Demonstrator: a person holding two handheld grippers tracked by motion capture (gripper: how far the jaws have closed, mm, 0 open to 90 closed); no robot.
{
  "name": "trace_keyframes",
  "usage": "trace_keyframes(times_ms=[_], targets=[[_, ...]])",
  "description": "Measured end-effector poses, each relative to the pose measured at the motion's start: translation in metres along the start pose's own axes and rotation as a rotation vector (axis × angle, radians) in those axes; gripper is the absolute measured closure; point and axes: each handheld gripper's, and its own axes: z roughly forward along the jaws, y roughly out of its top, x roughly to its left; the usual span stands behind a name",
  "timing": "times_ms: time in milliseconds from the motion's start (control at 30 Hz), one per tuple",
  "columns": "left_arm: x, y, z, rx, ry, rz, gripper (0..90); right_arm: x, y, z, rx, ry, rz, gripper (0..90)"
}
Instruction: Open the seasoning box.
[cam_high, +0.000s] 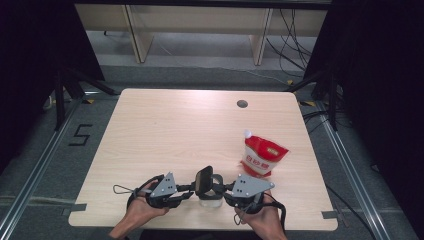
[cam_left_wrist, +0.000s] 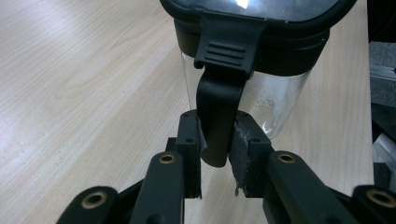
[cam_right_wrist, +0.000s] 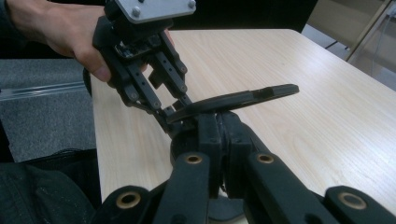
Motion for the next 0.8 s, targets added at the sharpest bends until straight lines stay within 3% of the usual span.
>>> trace_keyframes(times_ms=[300,600,800], targets=[[-0.004,0.002,-0.001,0.013,0.020,-0.028,74.0,0.005,0.013,0.009,-0.010,0.018,-0.019,89.0],[-0.004,0.003,-0.001,0.033,0.018,-0.024,74.1,0.010,0.027,0.023,-0.009,0.039,-0.044,88.9],[-0.006,0.003,-0.001,0.019,0.025,-0.039,74.1,0.011,0.032,0.029,-0.004,0.049,-0.061,88.5]])
